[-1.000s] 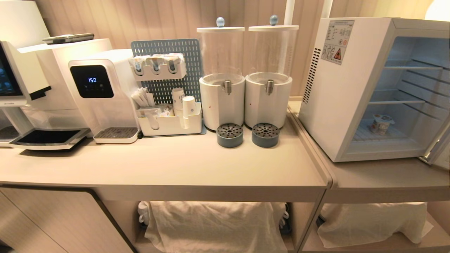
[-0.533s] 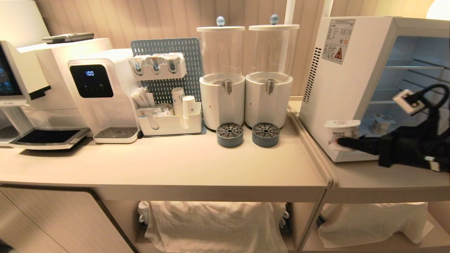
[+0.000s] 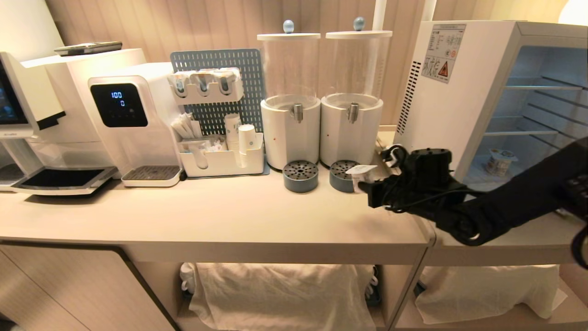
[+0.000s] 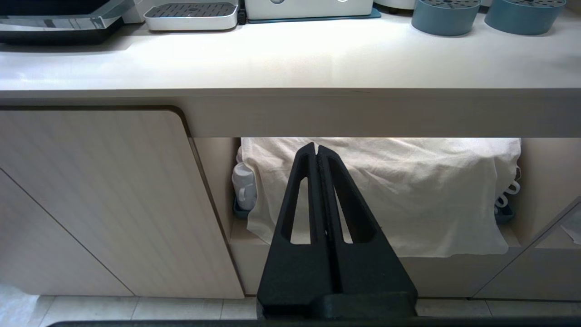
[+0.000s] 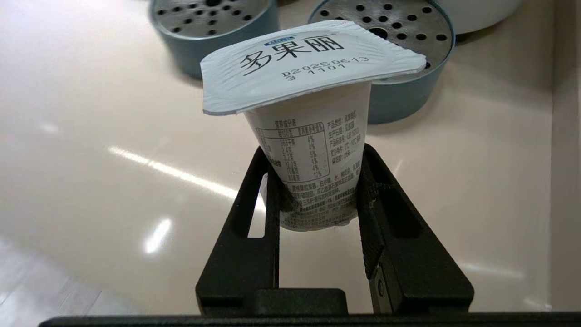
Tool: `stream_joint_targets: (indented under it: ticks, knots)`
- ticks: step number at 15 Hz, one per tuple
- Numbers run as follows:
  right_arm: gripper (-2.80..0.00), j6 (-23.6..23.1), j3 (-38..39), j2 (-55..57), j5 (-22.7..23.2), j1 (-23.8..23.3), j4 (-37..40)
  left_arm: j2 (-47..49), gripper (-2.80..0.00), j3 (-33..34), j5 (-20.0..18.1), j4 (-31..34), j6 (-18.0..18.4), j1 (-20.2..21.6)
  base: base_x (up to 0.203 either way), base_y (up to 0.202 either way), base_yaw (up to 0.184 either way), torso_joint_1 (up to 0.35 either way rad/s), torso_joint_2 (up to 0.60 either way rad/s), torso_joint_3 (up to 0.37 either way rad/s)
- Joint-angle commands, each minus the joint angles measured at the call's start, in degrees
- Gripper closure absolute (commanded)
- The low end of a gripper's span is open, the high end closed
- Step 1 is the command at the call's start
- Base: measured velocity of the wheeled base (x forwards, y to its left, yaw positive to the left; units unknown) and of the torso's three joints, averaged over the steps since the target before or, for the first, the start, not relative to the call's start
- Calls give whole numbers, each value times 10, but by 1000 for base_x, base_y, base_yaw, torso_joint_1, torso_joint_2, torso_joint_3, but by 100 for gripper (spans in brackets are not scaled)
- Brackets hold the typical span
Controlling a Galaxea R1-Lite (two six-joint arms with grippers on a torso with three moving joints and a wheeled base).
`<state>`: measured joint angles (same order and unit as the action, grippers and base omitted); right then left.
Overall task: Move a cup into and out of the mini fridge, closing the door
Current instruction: Place the yoghurt on the table
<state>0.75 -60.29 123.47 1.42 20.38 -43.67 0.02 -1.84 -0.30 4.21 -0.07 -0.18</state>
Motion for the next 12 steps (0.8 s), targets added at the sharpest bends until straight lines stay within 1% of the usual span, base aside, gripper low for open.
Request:
stream_joint_targets:
  ticks: [1,3,5,6,7,10,11,12]
  knots:
    - [0,7,-28,88,-81,27,-30,0,0,0,0,0,0,0,0,0,0,0,0,0]
    - [0,8,-46,117,-116,32,-38,0,0,0,0,0,-1,0,0,0,0,0,0,0]
    - [0,-4,-26,123,-123,36,-41,0,0,1,0,0,-1,0,0,0,0,0,0,0]
    - [0,-5,-3,120,-121,37,-49,0,0,0,0,0,-1,0,0,0,0,0,0,0]
    - [0,-5,27,115,-104,37,-71,0,0,0,0,0,0,0,0,0,0,0,0,0]
    - [0,-12,90,111,47,29,-169,0,0,0,0,0,0,0,0,0,0,0,0,0]
    - [0,-20,98,113,81,26,-177,0,0,0,0,0,0,0,0,0,0,0,0,0]
    - [0,-29,99,119,104,22,-169,0,0,0,0,0,0,0,0,0,0,0,0,0]
